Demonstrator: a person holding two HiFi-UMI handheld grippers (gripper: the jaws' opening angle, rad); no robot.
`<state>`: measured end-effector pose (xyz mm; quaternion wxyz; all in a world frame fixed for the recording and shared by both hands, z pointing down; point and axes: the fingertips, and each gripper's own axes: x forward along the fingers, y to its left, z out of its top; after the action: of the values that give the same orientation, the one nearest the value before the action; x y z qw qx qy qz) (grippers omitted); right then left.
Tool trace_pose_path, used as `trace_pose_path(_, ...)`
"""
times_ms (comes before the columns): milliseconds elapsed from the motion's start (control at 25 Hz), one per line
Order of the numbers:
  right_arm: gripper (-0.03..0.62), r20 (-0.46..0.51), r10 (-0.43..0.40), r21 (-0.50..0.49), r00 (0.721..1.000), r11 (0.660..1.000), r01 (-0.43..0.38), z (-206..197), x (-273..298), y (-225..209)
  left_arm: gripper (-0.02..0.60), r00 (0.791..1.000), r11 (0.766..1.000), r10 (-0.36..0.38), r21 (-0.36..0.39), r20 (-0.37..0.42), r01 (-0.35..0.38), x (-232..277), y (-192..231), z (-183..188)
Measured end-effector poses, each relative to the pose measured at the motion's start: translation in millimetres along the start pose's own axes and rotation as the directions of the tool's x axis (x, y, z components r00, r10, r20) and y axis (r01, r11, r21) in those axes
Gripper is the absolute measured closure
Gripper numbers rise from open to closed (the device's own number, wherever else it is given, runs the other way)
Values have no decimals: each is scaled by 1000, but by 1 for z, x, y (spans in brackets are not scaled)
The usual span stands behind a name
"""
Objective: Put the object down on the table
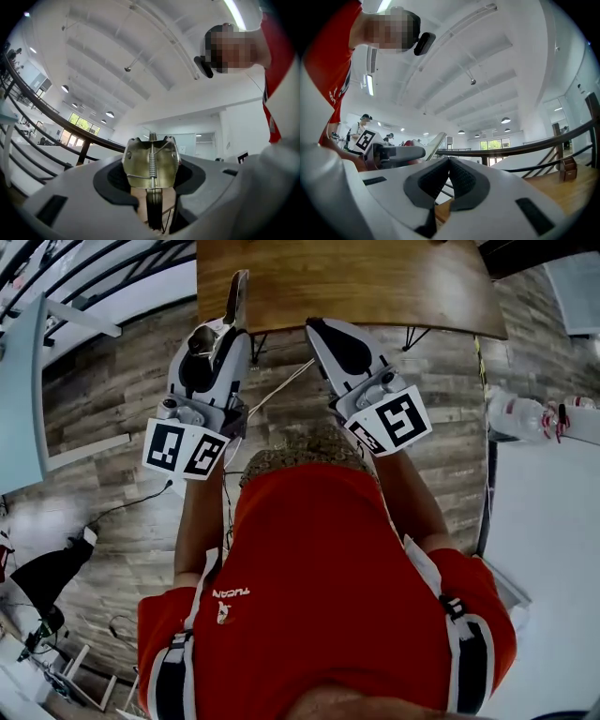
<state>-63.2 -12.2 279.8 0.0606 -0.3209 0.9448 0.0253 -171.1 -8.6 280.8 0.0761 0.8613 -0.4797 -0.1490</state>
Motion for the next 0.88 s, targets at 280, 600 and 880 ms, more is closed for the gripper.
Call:
trace_pose_path(280, 569, -5, 22, 18, 1000, 1000, -22, -14, 21, -37, 385, 999, 999, 41, -5, -30, -41, 39, 28, -15)
trace_pose_path(600, 569, -6, 83, 14, 997, 996, -83, -37, 62, -94, 385, 989, 995, 103, 1, -106, -103, 88, 68, -47)
trace_pose_path(880, 569, -38, 115, 33, 993, 993, -114, -61, 80, -142, 385, 973, 988, 152, -12, -173, -157, 129, 93, -81)
